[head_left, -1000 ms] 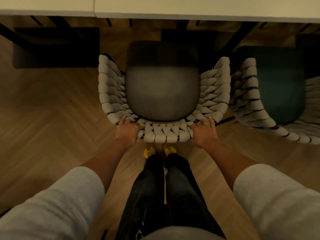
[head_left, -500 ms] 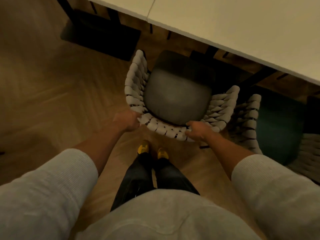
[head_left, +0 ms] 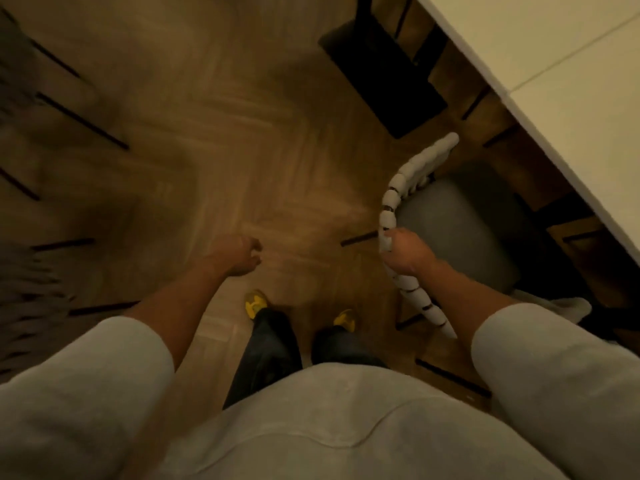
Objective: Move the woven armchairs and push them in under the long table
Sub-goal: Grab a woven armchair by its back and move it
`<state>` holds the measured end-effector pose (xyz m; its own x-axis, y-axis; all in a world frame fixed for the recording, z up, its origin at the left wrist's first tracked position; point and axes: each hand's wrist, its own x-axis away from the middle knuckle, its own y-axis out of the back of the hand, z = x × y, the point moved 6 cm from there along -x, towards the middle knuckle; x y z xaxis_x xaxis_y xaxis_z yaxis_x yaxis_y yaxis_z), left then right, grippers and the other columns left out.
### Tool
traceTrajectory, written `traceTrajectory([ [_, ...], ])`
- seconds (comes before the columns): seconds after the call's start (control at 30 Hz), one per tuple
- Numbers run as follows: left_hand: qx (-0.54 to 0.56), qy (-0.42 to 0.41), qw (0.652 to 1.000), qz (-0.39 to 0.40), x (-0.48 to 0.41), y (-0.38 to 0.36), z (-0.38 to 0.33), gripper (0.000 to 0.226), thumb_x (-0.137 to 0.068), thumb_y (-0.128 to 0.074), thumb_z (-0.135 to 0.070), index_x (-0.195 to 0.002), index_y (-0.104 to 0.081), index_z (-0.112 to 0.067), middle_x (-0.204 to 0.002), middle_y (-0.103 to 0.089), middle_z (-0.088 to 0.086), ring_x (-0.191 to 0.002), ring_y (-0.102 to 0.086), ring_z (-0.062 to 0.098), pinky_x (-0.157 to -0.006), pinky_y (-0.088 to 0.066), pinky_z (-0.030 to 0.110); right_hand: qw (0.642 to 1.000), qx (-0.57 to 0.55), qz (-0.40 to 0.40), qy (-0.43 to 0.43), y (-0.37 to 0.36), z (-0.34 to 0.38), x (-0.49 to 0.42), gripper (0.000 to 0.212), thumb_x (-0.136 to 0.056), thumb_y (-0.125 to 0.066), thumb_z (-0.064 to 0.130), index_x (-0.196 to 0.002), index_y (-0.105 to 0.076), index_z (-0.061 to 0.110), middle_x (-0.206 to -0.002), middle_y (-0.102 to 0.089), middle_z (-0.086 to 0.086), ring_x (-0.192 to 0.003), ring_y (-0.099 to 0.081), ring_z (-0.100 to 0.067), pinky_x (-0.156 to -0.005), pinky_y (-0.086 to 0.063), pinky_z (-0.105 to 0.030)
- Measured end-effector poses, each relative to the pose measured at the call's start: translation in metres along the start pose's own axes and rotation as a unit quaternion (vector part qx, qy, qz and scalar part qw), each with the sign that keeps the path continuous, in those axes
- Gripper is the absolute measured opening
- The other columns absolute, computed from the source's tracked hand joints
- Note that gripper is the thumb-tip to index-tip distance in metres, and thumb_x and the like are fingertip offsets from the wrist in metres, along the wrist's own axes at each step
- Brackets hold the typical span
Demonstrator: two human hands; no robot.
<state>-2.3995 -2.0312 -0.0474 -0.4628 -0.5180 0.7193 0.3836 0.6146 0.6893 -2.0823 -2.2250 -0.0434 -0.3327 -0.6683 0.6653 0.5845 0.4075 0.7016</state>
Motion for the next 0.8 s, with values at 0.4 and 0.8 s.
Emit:
traceTrajectory([
  [0.4,0.150,0.133,0.979,-0.031,0.076,-0.048,0.231,0.053,-0.100,-0.052,-0.049,-0.147,-0.050,-0.025,-0.141,-0.058,0.008,-0.127,-0.056,0.028,-0.101,-0.050,0.040,0.982,0.147,0.075,0.096,-0.020,0.262,-0.065,0.069,-0.100,-0.057,0.046,-0.155,-0.037,0.010,-0.157,-0.041,-0.016,-0.141,-0.044,-0.035,-0.114,-0.039,-0.038],
  [0.8,0.270,0.299,0.906,-0.130,0.134,-0.083,0.411,0.040,-0.094,-0.052,-0.052,-0.111,-0.062,-0.018,-0.107,-0.070,0.011,-0.096,-0.068,0.032,-0.079,-0.057,0.039,0.932,0.232,0.118,0.251,-0.075,0.530,-0.108,0.066,-0.100,-0.059,0.040,-0.156,-0.038,0.010,-0.155,-0.046,-0.017,-0.140,-0.046,-0.033,-0.112,-0.039,-0.034],
])
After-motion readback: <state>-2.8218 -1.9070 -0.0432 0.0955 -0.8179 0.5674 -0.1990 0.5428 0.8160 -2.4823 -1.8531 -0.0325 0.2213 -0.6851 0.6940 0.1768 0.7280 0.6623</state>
